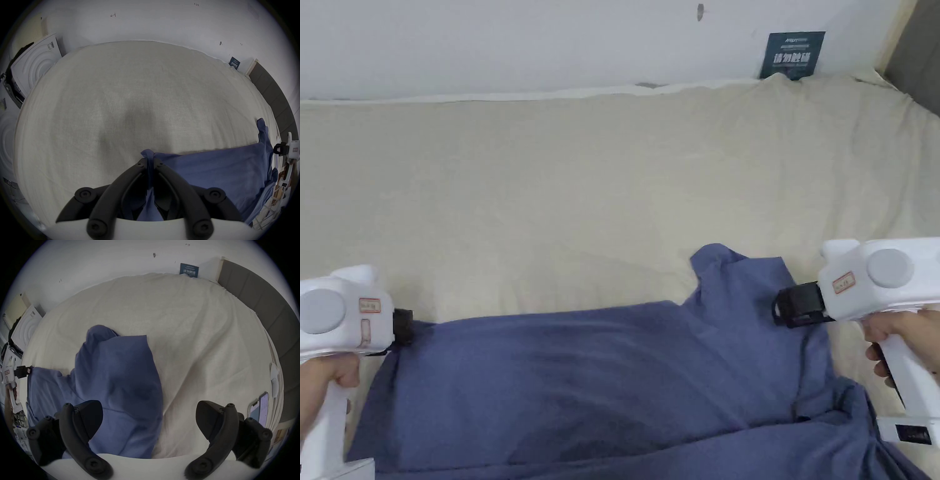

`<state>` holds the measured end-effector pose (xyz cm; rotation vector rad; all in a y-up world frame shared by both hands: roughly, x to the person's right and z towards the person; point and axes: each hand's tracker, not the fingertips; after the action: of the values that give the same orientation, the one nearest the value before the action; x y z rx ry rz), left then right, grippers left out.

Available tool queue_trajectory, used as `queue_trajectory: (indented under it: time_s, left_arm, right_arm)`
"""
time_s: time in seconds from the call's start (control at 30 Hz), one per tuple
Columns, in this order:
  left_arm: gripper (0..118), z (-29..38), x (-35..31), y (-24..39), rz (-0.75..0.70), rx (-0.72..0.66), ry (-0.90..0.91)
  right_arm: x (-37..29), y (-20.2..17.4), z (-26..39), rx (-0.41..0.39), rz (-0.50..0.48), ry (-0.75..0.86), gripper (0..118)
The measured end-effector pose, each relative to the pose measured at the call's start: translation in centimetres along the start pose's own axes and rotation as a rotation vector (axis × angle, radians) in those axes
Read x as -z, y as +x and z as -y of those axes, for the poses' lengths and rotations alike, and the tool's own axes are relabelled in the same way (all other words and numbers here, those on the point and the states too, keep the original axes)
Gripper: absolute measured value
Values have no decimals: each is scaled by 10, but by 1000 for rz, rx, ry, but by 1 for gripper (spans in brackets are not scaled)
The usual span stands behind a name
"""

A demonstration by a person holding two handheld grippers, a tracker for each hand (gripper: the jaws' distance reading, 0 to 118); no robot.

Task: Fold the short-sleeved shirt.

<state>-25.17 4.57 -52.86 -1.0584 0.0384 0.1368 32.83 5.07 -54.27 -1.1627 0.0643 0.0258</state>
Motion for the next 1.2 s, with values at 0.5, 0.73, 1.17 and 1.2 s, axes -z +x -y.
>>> queue_trajectory:
  time_s: [0.5, 0.73, 1.17, 1.2]
  left_arm:
    - [5, 3, -33, 1, -4, 50, 57]
    - [5, 23, -78, -6, 26, 34, 107]
    - [5, 109, -164, -21, 50, 1, 193]
    - [5, 116, -168, -23, 54, -2, 193]
  right_arm:
    - [-51, 14, 20, -22, -26, 96, 6]
    - [-89, 15, 41, 0, -70, 157, 6]
    - [-165, 10, 139, 9, -124, 286, 6]
    - [-168, 9, 147, 7, -127, 288, 6]
